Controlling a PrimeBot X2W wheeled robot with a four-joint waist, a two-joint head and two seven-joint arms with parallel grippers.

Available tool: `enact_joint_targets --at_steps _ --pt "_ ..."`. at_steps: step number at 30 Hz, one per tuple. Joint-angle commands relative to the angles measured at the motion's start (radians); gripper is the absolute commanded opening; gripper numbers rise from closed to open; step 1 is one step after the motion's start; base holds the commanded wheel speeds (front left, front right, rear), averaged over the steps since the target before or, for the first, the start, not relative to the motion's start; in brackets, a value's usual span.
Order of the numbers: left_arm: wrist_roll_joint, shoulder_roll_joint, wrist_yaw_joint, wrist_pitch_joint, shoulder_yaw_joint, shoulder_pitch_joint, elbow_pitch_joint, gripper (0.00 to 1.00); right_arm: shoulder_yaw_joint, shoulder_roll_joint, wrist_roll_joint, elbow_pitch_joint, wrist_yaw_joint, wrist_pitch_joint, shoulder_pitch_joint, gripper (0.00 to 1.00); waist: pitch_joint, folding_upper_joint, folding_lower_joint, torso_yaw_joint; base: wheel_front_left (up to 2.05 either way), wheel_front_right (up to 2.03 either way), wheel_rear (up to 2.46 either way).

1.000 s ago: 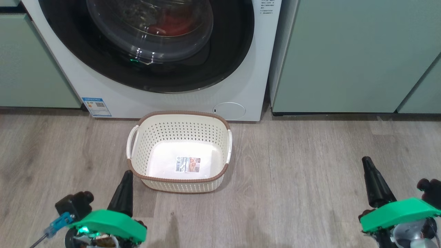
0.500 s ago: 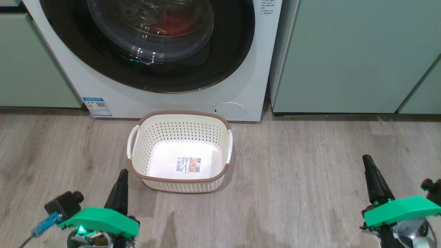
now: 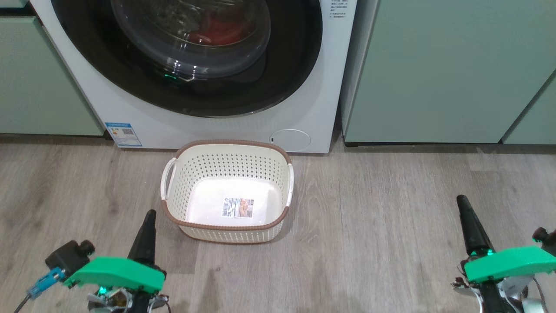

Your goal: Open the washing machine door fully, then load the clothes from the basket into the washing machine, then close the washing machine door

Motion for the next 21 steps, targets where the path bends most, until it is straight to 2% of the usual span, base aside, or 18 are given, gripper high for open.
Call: enact_joint_targets --at_steps 1,21 --pt "-0.023 0.002 -0.009 0.006 0.026 -0.051 -0.024 0.0 0.009 -0.009 0.025 -0.028 0.0 0.005 -0.058 0.0 0.0 -0.0001 0.0 0.0 0.0 0.0 0.0" --pt "-0.252 0.0 -0.027 0.065 0.07 -0.072 -0.006 0.0 0.012 -0.011 0.252 0.019 0.0 0.029 -0.091 0.0 -0.001 -0.0001 0.0 0.004 0.0 0.0 0.0"
